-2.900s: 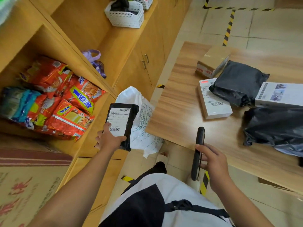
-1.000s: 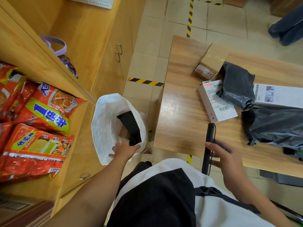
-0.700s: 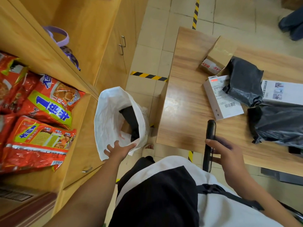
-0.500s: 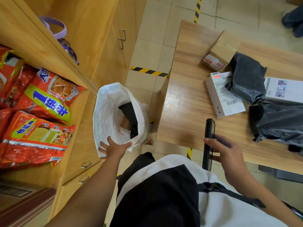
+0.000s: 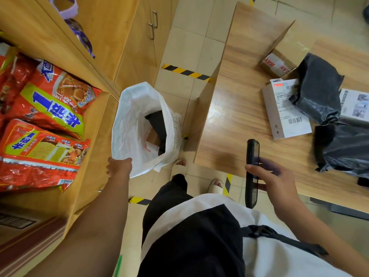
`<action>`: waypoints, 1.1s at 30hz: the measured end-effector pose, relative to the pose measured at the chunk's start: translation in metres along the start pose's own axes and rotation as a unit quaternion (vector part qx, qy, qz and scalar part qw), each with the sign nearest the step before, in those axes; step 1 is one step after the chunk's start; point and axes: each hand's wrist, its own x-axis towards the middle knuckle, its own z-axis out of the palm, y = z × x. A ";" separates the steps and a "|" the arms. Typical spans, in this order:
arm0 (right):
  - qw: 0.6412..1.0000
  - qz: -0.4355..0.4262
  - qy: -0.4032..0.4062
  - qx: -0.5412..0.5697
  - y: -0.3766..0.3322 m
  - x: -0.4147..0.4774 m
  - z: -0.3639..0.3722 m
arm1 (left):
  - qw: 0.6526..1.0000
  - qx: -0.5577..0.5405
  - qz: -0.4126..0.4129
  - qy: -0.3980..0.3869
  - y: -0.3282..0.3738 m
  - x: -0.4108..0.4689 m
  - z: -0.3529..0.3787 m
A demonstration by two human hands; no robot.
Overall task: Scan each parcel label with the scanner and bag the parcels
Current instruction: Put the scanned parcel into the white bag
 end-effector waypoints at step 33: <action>0.998 0.004 0.047 0.029 0.002 -0.001 -0.006 | 0.971 -0.041 0.226 0.064 0.094 -0.024 -0.030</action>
